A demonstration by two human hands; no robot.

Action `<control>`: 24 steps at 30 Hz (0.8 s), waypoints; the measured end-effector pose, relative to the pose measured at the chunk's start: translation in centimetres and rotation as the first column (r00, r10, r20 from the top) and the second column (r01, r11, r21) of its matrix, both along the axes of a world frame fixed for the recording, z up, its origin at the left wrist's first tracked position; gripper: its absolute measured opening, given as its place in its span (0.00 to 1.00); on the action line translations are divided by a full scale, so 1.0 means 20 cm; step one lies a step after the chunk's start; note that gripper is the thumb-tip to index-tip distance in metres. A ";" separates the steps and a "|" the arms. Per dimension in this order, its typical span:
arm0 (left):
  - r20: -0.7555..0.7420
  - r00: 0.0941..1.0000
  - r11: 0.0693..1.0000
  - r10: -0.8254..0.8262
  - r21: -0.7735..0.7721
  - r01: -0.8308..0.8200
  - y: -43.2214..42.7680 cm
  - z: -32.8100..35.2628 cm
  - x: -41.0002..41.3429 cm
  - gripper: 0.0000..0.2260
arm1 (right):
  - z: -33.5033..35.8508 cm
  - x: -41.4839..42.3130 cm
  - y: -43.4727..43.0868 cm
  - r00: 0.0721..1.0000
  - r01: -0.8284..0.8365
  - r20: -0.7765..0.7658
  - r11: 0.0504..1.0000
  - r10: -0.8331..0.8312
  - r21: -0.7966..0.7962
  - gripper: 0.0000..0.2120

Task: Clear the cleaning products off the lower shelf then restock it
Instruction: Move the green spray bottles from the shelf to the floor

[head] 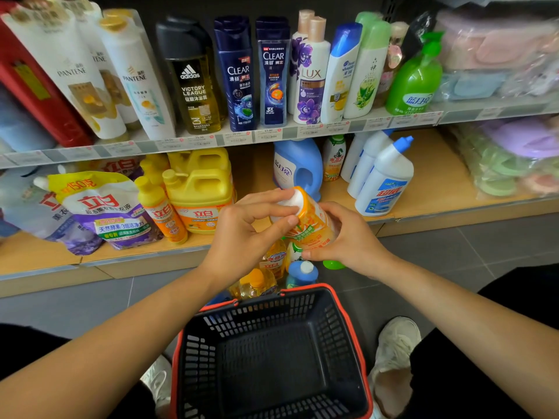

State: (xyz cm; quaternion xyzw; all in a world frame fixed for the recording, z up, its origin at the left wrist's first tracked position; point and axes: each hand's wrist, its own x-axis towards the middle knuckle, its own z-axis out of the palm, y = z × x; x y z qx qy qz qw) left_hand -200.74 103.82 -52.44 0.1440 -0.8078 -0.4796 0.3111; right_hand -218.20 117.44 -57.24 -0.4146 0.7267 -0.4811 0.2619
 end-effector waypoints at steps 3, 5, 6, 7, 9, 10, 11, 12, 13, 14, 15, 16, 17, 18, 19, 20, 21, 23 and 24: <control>-0.042 0.999 0.998 0.003 0.063 0.000 -0.01 0.01 0.00 0.07 | 0.00 0.01 0.00 1.000 0.002 0.007 1.000 -0.002 0.001 0.36; -0.026 1.000 0.992 0.015 0.129 -0.012 -0.02 0.01 -0.01 0.09 | 0.00 0.01 0.00 1.000 -0.001 0.013 1.000 0.001 -0.002 0.36; -0.007 1.000 0.987 0.021 0.161 -0.019 -0.02 0.01 -0.01 0.10 | 0.00 0.01 0.00 1.000 -0.003 0.018 1.000 0.003 -0.004 0.37; 0.013 1.000 0.980 0.016 0.198 -0.019 -0.03 0.01 -0.01 0.12 | 0.00 0.01 0.00 1.000 -0.006 0.024 1.000 0.006 -0.005 0.37; 0.035 0.999 0.966 -0.007 0.257 -0.003 -0.03 0.01 -0.02 0.13 | 0.00 0.01 0.00 0.999 -0.012 0.031 1.000 0.012 -0.007 0.37; 0.042 0.999 0.960 -0.014 0.280 0.002 -0.04 0.00 -0.02 0.14 | 0.01 0.00 0.00 1.000 -0.016 0.025 1.000 0.016 -0.006 0.37; 0.048 0.999 0.951 -0.021 0.308 0.005 -0.05 0.00 -0.03 0.14 | 0.01 0.00 0.00 1.000 -0.020 0.019 1.000 0.020 -0.005 0.37; 0.047 0.998 0.938 -0.030 0.346 0.012 -0.05 0.00 -0.03 0.14 | 0.01 0.00 0.00 1.000 -0.023 0.016 1.000 0.023 -0.003 0.37; 0.039 0.998 0.925 -0.041 0.379 0.023 -0.05 0.00 -0.03 0.12 | 0.01 0.00 0.00 1.000 -0.026 0.017 1.000 0.026 -0.002 0.37; 0.028 0.998 0.915 -0.051 0.401 0.036 -0.05 0.00 -0.03 0.11 | 0.01 0.00 0.00 0.999 -0.030 0.018 1.000 0.030 -0.002 0.37; 0.019 0.998 0.912 -0.054 0.408 0.041 -0.06 0.00 -0.03 0.10 | 0.01 0.01 0.00 0.999 -0.033 0.018 0.999 0.033 -0.001 0.37; 0.015 0.999 0.912 -0.051 0.408 0.040 -0.06 0.01 -0.03 0.09 | 0.01 0.01 0.01 0.999 -0.036 0.018 0.999 0.036 0.001 0.37; 0.013 0.999 0.915 -0.042 0.401 0.034 -0.06 0.01 -0.03 0.09 | 0.02 0.01 0.01 0.999 -0.040 0.019 0.999 0.040 0.002 0.37; 0.011 0.999 0.920 -0.031 0.390 0.024 -0.06 0.00 -0.03 0.10 | 0.02 0.01 0.01 0.999 -0.044 0.023 0.999 0.044 0.002 0.37; 0.010 1.000 0.927 -0.019 0.374 0.014 -0.06 0.00 -0.03 0.11 | 0.02 0.01 0.01 0.998 -0.046 0.031 0.999 0.046 -0.001 0.38; 0.008 1.000 0.934 -0.012 0.357 0.008 -0.06 0.00 -0.02 0.12 | 0.02 0.02 0.01 0.998 -0.046 0.040 0.999 0.046 -0.007 0.39; 0.002 1.000 0.939 -0.010 0.344 0.009 -0.05 -0.01 -0.02 0.12 | 0.03 0.02 0.00 0.998 -0.046 0.049 0.999 0.047 -0.017 0.40; -0.018 1.000 0.937 -0.017 0.349 0.022 -0.05 -0.01 -0.02 0.14 | 0.03 0.03 0.00 0.997 -0.045 0.067 0.998 0.048 -0.042 0.41; -0.029 0.999 0.931 -0.021 0.365 0.030 -0.04 -0.01 -0.02 0.14 | 0.04 0.03 0.00 0.996 -0.041 0.075 0.998 0.045 -0.049 0.40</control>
